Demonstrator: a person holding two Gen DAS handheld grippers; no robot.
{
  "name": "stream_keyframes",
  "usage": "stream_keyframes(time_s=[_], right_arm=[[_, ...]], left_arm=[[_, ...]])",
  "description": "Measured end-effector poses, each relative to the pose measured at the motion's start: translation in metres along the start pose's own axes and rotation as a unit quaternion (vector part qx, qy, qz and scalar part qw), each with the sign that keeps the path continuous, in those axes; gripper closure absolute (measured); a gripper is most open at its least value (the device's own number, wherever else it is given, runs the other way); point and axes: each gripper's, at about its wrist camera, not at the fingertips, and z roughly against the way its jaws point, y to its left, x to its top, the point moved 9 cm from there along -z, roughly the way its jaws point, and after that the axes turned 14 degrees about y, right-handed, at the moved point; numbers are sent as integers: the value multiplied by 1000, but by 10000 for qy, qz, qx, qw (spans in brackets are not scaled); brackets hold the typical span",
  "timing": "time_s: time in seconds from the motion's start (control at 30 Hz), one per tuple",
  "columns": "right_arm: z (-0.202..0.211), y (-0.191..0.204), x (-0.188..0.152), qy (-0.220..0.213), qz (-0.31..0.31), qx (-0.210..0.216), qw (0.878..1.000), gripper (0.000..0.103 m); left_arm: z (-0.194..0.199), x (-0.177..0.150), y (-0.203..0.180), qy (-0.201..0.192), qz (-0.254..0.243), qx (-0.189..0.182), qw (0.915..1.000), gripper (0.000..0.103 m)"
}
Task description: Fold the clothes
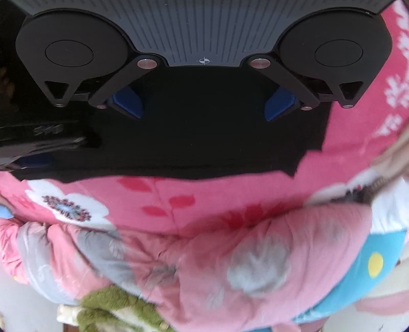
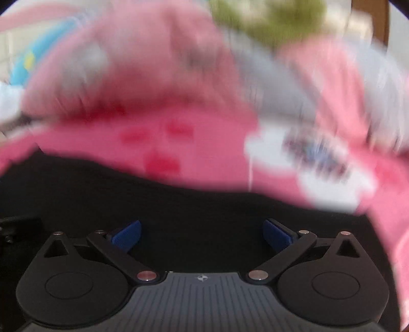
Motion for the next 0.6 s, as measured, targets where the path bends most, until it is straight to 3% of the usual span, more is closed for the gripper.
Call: stream_keyframes(time_s=[0.6], right_arm=[[1,-2,-3,-97,-32,39,9999,0]], left_arm=[[-3,-2,0,-223,115,-136,9996,0]])
